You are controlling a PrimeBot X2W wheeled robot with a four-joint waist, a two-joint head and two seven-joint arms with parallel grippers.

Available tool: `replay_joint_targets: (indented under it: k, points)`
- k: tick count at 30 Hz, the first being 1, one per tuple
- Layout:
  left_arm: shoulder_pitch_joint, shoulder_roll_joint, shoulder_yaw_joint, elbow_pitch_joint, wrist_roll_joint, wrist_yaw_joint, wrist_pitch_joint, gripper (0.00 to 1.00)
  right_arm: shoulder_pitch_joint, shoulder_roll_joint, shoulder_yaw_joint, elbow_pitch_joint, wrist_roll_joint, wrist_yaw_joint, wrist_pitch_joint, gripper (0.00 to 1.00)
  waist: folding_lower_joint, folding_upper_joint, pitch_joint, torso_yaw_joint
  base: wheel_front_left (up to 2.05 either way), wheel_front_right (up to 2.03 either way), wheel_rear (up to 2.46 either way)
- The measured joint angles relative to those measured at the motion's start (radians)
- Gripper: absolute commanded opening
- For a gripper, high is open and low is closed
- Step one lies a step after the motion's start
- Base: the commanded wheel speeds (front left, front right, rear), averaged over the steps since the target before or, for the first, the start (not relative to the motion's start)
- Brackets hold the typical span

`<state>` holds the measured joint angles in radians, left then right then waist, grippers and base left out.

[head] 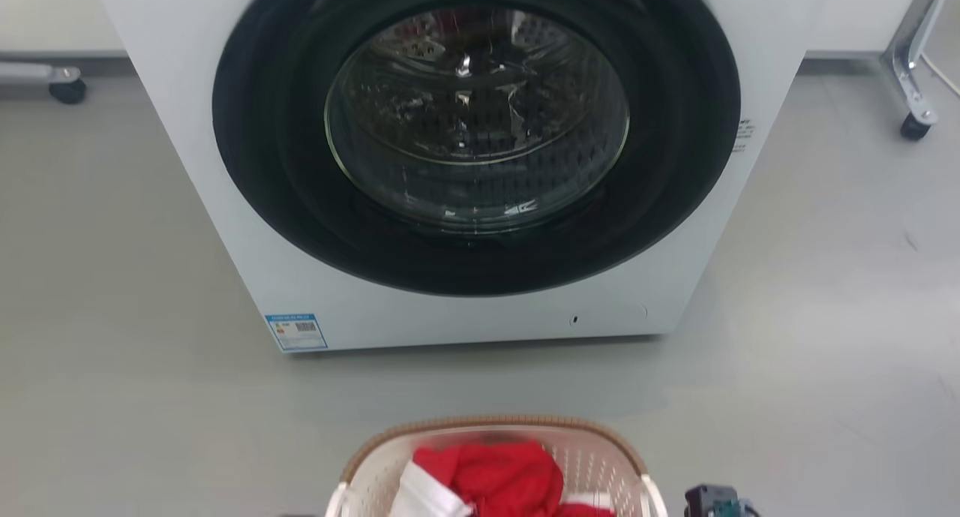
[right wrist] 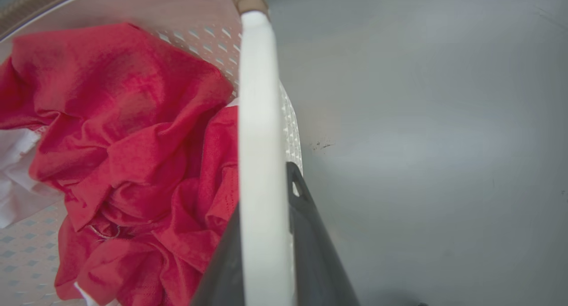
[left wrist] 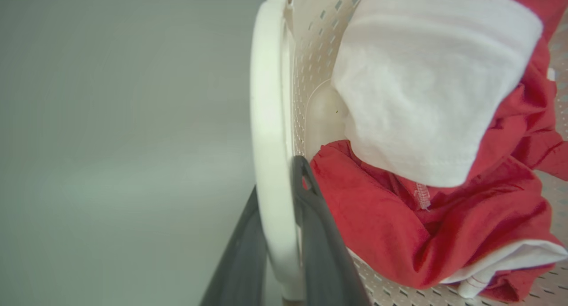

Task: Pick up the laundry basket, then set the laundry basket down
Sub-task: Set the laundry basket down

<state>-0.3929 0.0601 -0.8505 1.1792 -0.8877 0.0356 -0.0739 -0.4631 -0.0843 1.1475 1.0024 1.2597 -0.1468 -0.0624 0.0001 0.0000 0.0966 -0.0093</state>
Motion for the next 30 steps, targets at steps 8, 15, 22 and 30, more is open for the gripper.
replay_joint_targets:
  k: [8,15,22,30]
  points:
    - [-0.119,0.0,0.015,-0.007,0.0,0.008,-0.026,0.0,-0.134,0.0,-0.023,0.021,-0.001,0.0,-0.034,0.0,0.0002,0.0001,0.084,0.003,0.0,0.0,0.0]
    - [-0.21,0.0,0.021,-0.016,0.003,0.009,-0.046,0.0,-0.252,0.003,-0.043,0.056,-0.011,0.001,-0.061,0.0,0.0003,0.0001,0.177,0.009,0.0,0.0,0.0]
    - [-0.298,-0.002,0.027,-0.021,0.01,0.01,-0.065,0.0,-0.355,0.005,-0.056,0.092,-0.021,0.006,-0.086,0.0,0.0003,0.0001,0.277,0.02,0.0,0.0,0.0]
    - [-0.393,0.001,0.028,-0.022,0.025,0.01,-0.075,0.0,-0.446,0.006,-0.057,0.12,-0.045,0.012,-0.106,0.0,0.0002,0.0002,0.393,0.036,0.0,0.0,0.0]
